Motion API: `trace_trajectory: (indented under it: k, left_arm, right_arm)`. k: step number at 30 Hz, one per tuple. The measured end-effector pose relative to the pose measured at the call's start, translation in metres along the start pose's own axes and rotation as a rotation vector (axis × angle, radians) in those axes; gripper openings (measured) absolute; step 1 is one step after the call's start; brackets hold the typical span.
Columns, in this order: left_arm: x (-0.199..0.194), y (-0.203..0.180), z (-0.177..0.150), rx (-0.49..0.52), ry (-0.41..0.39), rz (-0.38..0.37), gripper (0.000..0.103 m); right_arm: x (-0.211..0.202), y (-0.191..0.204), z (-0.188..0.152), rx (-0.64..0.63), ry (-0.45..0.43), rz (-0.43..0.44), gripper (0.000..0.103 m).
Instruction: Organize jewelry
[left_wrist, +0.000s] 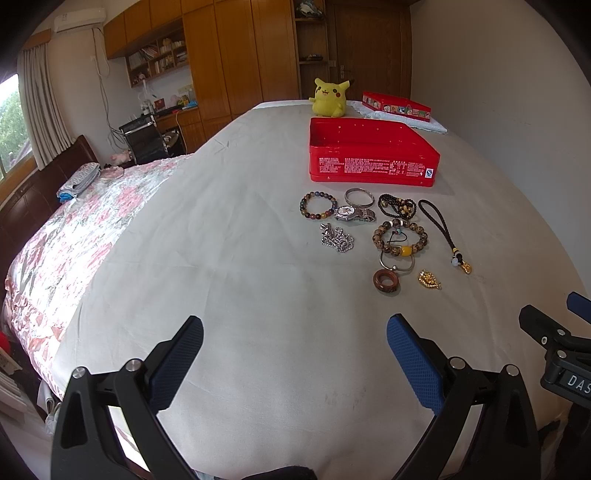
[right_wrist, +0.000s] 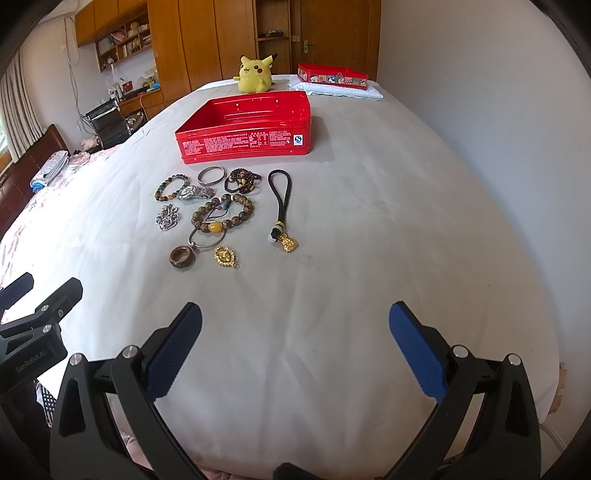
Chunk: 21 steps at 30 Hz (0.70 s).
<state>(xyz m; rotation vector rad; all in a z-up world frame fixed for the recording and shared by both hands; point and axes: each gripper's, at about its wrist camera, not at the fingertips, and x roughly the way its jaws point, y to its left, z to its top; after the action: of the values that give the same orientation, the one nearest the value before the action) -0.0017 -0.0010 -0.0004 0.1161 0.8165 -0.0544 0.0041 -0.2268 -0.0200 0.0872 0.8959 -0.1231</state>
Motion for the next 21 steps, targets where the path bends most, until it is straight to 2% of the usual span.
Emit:
trace_trajectory:
  k: [21]
  left_arm:
    - [0.010, 0.003, -0.003, -0.002, 0.012, 0.000, 0.099]
  right_arm:
    - [0.002, 0.000, -0.001, 0.002, 0.004, 0.005, 0.100]
